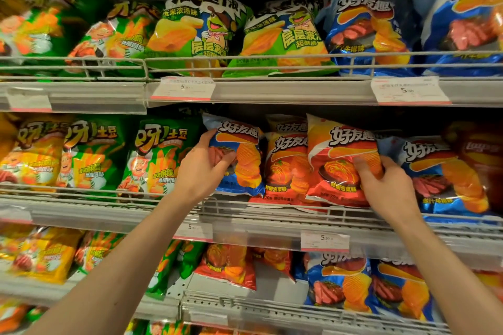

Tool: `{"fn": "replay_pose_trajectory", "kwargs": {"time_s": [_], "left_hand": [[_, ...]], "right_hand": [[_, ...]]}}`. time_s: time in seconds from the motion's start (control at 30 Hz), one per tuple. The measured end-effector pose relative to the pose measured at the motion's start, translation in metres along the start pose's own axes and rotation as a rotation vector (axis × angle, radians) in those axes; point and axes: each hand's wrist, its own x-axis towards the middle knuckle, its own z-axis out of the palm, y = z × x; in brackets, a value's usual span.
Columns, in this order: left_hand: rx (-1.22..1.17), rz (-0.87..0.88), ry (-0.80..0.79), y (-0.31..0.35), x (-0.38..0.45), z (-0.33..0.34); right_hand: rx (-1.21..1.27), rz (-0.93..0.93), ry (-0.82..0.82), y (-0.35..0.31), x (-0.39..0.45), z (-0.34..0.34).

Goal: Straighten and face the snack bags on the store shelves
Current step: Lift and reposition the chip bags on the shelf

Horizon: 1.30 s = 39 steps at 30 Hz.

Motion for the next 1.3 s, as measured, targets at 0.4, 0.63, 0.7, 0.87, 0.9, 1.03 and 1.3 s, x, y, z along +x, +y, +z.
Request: {"fn": "replay_pose_trajectory", "kwargs": {"time_s": [0.4,0.63,0.7,0.87,0.9,1.03,1.3], "left_hand": [[-0.227,-0.019,0.086,-0.023,-0.020,-0.020],[-0.355,0.006,0.075,0.004,-0.037,-0.012],[-0.381,0.011,0.060,0.012,-0.040,-0.004],[-0.419,0.021,0.034,0.038,-0.045,0.022],[-0.432,0.021,0.027,0.042,-0.045,0.030],[-0.423,0.024,0.025,0.066,-0.044,0.064],[-0.294,0.168,-0.047,0.131,-0.028,0.143]], "right_hand": [[-0.019,-0.006,-0.006,0.000,0.001,0.004],[0.174,0.008,0.014,-0.002,0.004,0.001],[0.257,0.018,0.022,-0.005,0.004,-0.004],[0.241,-0.028,0.046,-0.001,0.005,-0.035],[0.229,-0.037,0.058,0.002,0.007,-0.044],[0.227,-0.069,0.130,0.023,0.011,-0.084],[0.314,0.037,0.214,0.074,0.013,-0.111]]}}
